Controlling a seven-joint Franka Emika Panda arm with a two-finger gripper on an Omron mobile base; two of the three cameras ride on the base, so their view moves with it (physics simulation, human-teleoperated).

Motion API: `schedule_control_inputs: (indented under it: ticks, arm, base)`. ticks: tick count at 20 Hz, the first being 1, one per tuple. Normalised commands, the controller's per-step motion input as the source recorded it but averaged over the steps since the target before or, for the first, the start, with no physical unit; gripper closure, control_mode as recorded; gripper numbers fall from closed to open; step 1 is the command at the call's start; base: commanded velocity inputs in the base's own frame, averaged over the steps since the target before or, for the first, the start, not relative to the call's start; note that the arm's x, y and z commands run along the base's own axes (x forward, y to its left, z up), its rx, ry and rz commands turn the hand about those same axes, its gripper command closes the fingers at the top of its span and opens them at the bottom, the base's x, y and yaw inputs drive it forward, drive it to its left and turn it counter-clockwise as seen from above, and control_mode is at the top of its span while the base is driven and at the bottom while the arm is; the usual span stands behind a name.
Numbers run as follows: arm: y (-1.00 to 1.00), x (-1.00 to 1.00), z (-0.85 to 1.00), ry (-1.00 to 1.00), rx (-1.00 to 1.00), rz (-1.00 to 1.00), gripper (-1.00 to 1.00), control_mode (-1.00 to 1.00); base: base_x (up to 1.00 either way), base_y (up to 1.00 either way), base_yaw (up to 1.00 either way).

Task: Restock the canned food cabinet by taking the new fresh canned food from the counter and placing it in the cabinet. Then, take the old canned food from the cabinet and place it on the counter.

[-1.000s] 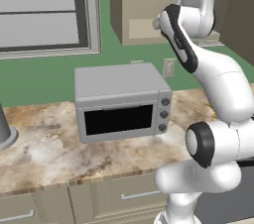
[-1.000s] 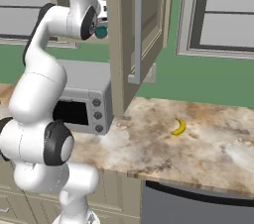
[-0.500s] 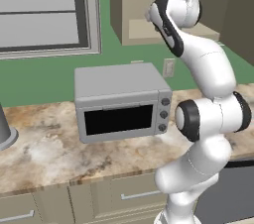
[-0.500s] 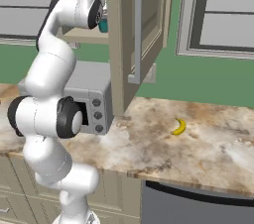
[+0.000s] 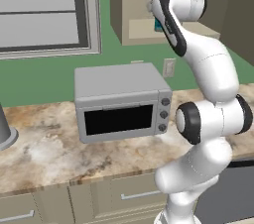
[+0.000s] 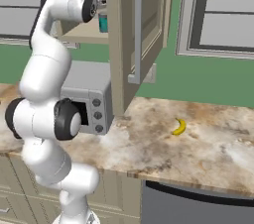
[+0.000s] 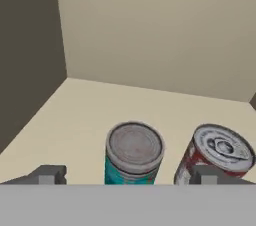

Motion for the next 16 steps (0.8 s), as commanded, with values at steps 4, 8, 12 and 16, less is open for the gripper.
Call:
schedule_control_inputs:
  ticks: [4,8,12,16]
  arm:
    - [-0.17,-1.00,0.09,-0.31,0.00,-0.08,-1.00,-1.00]
    - [-0.73,-0.55,-0.14,0.04,0.03,-0.20,-1.00,-1.00]
    - [-0.64,0.00,-0.04,0.15,0.08,-0.18,-1.00,-1.00]
    - [-0.27,0.04,-0.17,0.14,0.05,-0.09,-1.00,-1.00]
  base:
    - [0.00,0.00,0.00]
    - [0.00,0.00,0.00]
    - [0.00,0.00,0.00]
    - [0.00,0.00,0.00]
